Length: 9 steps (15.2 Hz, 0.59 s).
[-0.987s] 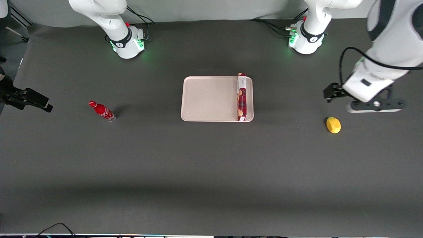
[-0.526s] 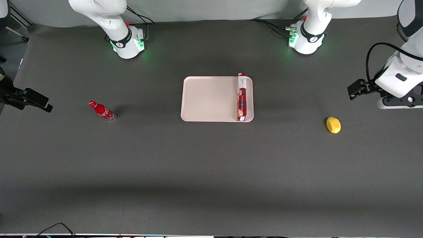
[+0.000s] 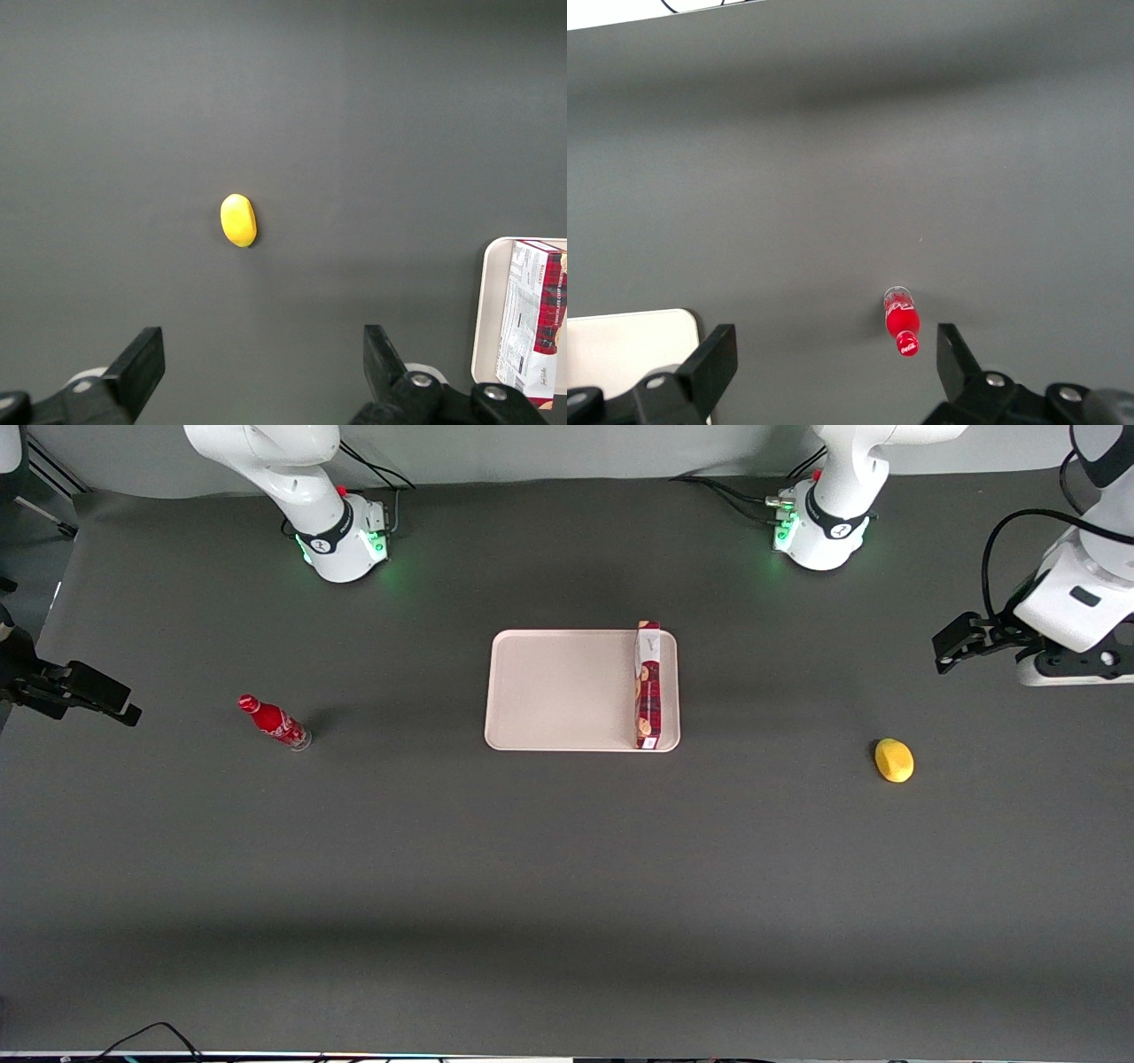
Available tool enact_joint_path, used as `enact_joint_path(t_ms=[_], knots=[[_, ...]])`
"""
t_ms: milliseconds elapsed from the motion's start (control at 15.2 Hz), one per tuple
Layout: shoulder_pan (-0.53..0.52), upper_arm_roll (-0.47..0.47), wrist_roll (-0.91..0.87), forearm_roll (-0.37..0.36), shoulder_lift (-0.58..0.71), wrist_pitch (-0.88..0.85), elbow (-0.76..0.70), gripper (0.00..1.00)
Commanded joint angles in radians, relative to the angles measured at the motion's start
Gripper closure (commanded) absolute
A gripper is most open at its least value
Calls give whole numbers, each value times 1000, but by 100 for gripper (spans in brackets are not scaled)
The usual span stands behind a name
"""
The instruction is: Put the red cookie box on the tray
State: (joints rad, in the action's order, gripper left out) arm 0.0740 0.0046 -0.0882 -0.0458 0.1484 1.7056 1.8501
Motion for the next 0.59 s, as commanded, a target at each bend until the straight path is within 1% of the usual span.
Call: enact_joint_path(t_ms=[0, 263, 526], knots=[[-79, -58, 41, 26, 17, 25, 24, 0], [-83, -75, 32, 26, -13, 25, 9, 0], [-83, -75, 36, 26, -79, 57, -31, 0]])
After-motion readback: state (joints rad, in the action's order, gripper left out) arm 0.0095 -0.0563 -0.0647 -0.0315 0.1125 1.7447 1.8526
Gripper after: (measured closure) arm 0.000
